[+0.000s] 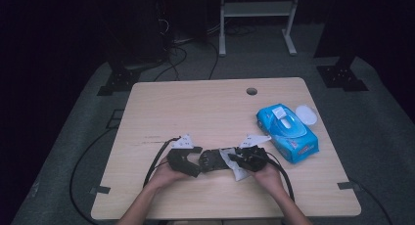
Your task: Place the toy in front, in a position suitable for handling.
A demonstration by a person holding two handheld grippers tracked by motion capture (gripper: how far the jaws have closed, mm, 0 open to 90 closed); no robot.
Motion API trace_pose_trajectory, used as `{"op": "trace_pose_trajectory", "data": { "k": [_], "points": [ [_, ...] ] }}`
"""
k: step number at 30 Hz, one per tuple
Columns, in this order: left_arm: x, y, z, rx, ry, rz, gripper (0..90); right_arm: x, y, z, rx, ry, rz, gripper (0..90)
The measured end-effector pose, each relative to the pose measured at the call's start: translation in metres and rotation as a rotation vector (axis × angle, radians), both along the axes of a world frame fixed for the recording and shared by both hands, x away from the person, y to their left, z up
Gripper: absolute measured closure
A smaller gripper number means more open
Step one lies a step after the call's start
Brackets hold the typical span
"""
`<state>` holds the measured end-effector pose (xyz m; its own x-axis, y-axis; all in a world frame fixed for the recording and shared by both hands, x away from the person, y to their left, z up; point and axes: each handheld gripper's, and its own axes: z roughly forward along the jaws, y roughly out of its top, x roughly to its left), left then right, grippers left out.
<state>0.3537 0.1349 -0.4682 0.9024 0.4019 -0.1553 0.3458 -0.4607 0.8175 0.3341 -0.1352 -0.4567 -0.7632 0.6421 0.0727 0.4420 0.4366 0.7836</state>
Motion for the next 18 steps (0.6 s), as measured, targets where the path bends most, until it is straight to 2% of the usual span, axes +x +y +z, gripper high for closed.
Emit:
{"op": "trace_pose_trajectory", "data": {
  "k": [5, 12, 18],
  "points": [
    [0.0000, -0.0039, -0.0033, 0.015, -0.004, -0.010, 13.2, -0.0023, 0.0003, -0.0007, 0.004, 0.000, 0.002, 83.1],
    [-0.0008, -0.0085, -0.0057, 0.057, -0.058, -0.005, 12.2, -0.0027, 0.0006, -0.0008, 0.002, -0.008, 0.003, 83.1],
    [0.0026, -0.0094, -0.0089, 0.075, -0.055, 0.001, 16.0, -0.0005, 0.0044, 0.0013, 0.006, -0.023, 0.000, 82.9]
  ]
}}
